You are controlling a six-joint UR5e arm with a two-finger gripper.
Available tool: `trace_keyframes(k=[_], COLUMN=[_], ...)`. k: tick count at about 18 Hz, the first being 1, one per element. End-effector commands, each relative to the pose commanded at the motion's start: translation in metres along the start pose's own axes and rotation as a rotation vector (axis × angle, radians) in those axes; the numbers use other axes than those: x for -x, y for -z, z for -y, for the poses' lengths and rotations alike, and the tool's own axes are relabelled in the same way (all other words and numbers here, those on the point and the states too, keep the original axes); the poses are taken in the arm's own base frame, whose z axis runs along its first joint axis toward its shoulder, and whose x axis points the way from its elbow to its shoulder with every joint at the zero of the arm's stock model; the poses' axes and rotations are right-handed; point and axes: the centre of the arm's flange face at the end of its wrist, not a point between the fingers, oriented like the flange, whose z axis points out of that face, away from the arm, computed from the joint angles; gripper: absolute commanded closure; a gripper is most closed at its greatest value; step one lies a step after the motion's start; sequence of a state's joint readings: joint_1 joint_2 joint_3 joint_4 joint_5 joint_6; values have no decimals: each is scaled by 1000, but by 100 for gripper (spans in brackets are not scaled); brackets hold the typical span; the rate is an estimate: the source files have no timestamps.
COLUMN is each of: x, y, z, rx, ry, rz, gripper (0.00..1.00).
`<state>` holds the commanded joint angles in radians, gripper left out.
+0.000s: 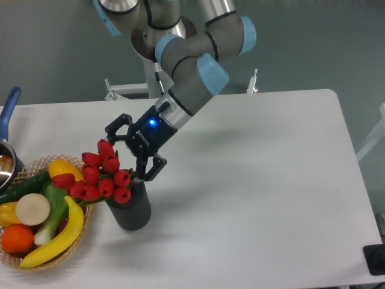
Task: Pick up the flowers from the vase
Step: 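Lower the gripper around the tulip stems above the vase rim, then close the gripper on the tulip stems and begin lifting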
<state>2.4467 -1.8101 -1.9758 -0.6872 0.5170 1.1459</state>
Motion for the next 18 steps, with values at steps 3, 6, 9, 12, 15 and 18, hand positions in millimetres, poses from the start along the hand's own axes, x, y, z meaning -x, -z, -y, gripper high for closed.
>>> trace_keyframes(k=[3, 6, 9, 12, 15, 18], x=[0, -1, 2, 2, 4, 8], y=[0, -2, -1, 0, 2, 9], z=[0, -4, -7, -7, -8, -5], rx=[0, 2, 3, 2, 1, -2], ry=[1, 9, 18, 19, 19, 15], rz=[-1, -5, -4, 0, 4, 17], gripper=[7, 64, 100, 100, 100, 100])
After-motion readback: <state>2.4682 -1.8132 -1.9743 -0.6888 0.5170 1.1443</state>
